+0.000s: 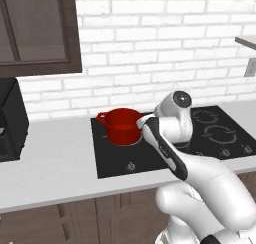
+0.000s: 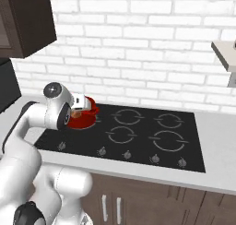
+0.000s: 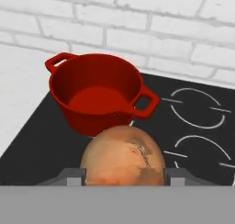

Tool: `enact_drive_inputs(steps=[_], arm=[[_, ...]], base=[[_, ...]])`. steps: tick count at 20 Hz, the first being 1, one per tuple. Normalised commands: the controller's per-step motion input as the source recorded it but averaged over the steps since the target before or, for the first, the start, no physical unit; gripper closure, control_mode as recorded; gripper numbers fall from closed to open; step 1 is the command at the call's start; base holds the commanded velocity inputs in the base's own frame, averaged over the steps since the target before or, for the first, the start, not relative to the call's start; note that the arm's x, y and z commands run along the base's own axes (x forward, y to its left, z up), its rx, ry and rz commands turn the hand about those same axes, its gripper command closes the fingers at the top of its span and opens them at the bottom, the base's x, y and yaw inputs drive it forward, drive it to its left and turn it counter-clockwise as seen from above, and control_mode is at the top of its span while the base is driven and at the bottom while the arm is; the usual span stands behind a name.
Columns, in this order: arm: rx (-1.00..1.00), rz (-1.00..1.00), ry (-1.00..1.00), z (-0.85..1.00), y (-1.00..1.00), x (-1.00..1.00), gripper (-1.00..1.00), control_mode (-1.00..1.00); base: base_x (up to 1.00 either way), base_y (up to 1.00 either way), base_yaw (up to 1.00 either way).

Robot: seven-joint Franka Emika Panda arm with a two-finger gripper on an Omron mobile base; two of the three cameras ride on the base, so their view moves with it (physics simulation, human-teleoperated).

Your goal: Put the onion and sweet potato in the pot. Retrieve the spatula and lightly stir the vegetables in the pot.

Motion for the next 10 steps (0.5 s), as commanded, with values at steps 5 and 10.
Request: enact_drive_inputs(steps=[5, 10], arm=[[0.00, 0.08, -0.05, 0.19, 0.58, 1.00, 1.00, -1.00], [-0.02, 0.00, 0.11, -0.14, 0.65, 0.99, 1.00, -1.00]], base=[[0.00, 0.00, 0.00], [0.00, 0.00, 0.00]])
